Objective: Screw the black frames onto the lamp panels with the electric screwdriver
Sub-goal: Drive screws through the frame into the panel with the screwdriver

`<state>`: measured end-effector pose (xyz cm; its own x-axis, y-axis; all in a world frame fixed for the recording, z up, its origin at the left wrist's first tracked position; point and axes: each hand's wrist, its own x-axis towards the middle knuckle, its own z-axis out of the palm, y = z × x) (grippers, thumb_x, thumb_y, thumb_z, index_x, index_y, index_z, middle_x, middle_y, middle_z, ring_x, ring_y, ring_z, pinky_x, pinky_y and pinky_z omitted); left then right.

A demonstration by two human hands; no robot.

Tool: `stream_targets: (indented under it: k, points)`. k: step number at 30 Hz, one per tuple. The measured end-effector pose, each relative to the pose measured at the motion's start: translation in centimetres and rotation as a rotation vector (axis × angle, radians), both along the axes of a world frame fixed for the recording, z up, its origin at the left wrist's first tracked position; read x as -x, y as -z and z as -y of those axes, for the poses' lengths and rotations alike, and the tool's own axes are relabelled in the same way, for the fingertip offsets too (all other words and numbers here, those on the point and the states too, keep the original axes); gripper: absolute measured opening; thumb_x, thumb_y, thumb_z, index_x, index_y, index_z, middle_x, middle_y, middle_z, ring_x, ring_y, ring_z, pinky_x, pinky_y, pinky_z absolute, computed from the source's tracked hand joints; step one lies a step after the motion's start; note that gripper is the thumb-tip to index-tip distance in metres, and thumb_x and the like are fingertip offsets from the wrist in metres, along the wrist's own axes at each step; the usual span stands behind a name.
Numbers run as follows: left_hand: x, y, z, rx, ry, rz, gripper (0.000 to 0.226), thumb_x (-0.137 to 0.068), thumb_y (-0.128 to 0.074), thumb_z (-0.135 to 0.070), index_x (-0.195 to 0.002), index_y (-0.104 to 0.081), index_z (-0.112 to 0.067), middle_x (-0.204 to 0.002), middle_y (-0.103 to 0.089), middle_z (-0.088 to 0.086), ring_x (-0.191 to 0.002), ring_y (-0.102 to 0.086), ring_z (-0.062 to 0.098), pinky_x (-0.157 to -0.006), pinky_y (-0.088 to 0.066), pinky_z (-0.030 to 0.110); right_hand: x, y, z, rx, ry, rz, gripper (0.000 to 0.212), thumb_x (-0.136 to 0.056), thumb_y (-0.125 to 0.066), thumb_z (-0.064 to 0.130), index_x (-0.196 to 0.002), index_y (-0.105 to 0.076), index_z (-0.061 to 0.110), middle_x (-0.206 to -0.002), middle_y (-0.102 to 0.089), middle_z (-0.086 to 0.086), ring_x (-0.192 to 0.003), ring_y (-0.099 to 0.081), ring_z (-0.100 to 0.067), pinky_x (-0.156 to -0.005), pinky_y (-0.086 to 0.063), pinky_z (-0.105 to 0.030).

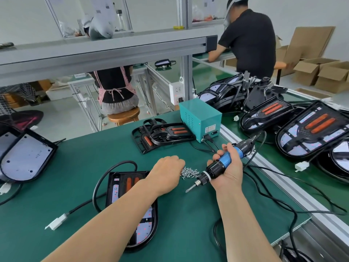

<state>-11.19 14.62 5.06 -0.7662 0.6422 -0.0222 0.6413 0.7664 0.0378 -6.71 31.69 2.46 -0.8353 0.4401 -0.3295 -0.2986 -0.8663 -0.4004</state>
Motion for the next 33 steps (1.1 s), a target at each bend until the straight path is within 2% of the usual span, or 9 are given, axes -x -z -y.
stream_targets:
  k: [5, 11, 17, 21, 24, 26, 28, 30, 33]
  points:
    - [-0.3, -0.4, -0.1, -0.135, -0.071, 0.099, 0.005, -0.09, -0.046, -0.009, -0.089, -0.049, -0.013, -0.093, -0.055, 0.006, -0.085, -0.053, 0.029, -0.071, -0.041, 0.035, -0.1, 0.1, 0.0, -0.007, 0.006, 0.0, 0.012, -0.09, -0.072, 0.03, -0.087, -0.064, 0.021, -0.067, -0.06, 0.007, -0.051, -0.055, -0.007, -0.06, -0.039, -0.024]
    - [-0.5, -0.3, 0.0, -0.073, -0.048, 0.154, 0.015, -0.096, -0.054, -0.007, -0.108, -0.059, -0.013, -0.109, -0.058, 0.007, -0.097, -0.056, 0.028, -0.081, -0.045, 0.034, -0.1, 0.0, 0.2, -0.018, 0.008, -0.004, 0.012, -0.089, -0.073, 0.029, -0.085, -0.065, 0.021, -0.067, -0.06, 0.006, -0.051, -0.055, -0.008, -0.061, -0.039, -0.024]
    - [-0.5, -0.5, -0.2, -0.08, -0.073, 0.136, 0.015, -0.094, -0.05, -0.002, -0.098, -0.057, -0.014, -0.106, -0.061, 0.008, -0.094, -0.057, 0.027, -0.08, -0.047, 0.036, -0.3, 0.1, 0.2, -0.028, 0.005, -0.004, 0.012, -0.089, -0.073, 0.029, -0.085, -0.065, 0.021, -0.067, -0.061, 0.006, -0.051, -0.055, -0.008, -0.058, -0.041, -0.023]
    - [-0.7, -0.2, -0.1, -0.164, -0.155, 0.143, 0.016, -0.094, -0.047, -0.001, -0.101, -0.056, -0.012, -0.109, -0.061, 0.008, -0.096, -0.057, 0.028, -0.083, -0.047, 0.037, -0.3, 0.0, 0.1, -0.028, 0.003, 0.002, 0.012, -0.088, -0.074, 0.029, -0.085, -0.065, 0.021, -0.068, -0.061, 0.006, -0.051, -0.056, -0.008, -0.057, -0.042, -0.023]
    - [-1.1, -0.6, 0.3, -0.391, -0.214, 0.186, 0.018, -0.095, -0.046, -0.005, -0.105, -0.058, -0.014, -0.104, -0.063, 0.005, -0.091, -0.058, 0.025, -0.083, -0.051, 0.035, -0.2, 0.0, 0.1, -0.029, 0.001, 0.008, 0.012, -0.088, -0.074, 0.029, -0.085, -0.066, 0.021, -0.068, -0.061, 0.006, -0.051, -0.056, -0.008, -0.056, -0.042, -0.023]
    - [-1.7, -1.3, 0.8, -0.612, -0.303, 0.311, 0.026, -0.097, -0.047, -0.006, -0.11, -0.063, -0.022, -0.098, -0.065, 0.002, -0.08, -0.061, 0.021, -0.067, -0.051, 0.023, -0.2, 0.0, 0.1, -0.035, -0.005, 0.009, 0.012, -0.088, -0.074, 0.03, -0.085, -0.065, 0.021, -0.068, -0.061, 0.006, -0.051, -0.056, -0.007, -0.054, -0.042, -0.023]
    - [-2.7, -2.3, 1.6, -0.796, -0.38, 0.439, 0.029, -0.096, -0.051, -0.004, -0.098, -0.071, -0.026, -0.085, -0.069, -0.002, -0.068, -0.057, 0.014, -0.054, -0.045, 0.016, -0.3, -0.2, 0.1, -0.034, -0.007, 0.009, 0.012, -0.088, -0.074, 0.029, -0.086, -0.065, 0.021, -0.069, -0.06, 0.006, -0.052, -0.056, -0.008, -0.053, -0.042, -0.023]
    - [-3.8, -3.2, 2.7, -0.971, -0.431, 0.55, 0.028, -0.091, -0.057, 0.001, -0.085, -0.074, -0.021, -0.074, -0.071, -0.001, -0.068, -0.059, 0.012, -0.059, -0.045, 0.017, -0.4, -0.5, 0.2, -0.023, -0.003, 0.013, 0.012, -0.089, -0.073, 0.028, -0.087, -0.064, 0.02, -0.069, -0.06, 0.006, -0.052, -0.055, -0.008, -0.051, -0.042, -0.022]
    - [-6.1, -4.5, 4.6, -1.292, -0.501, 0.826, 0.015, -0.089, -0.066, 0.005, -0.084, -0.072, -0.009, -0.075, -0.074, 0.007, -0.069, -0.068, 0.012, -0.059, -0.049, 0.016, -0.9, -1.7, 0.9, 0.008, 0.007, -0.002, 0.012, -0.092, -0.07, 0.027, -0.086, -0.062, 0.02, -0.067, -0.058, 0.008, -0.052, -0.054, -0.007, -0.048, -0.041, -0.02]
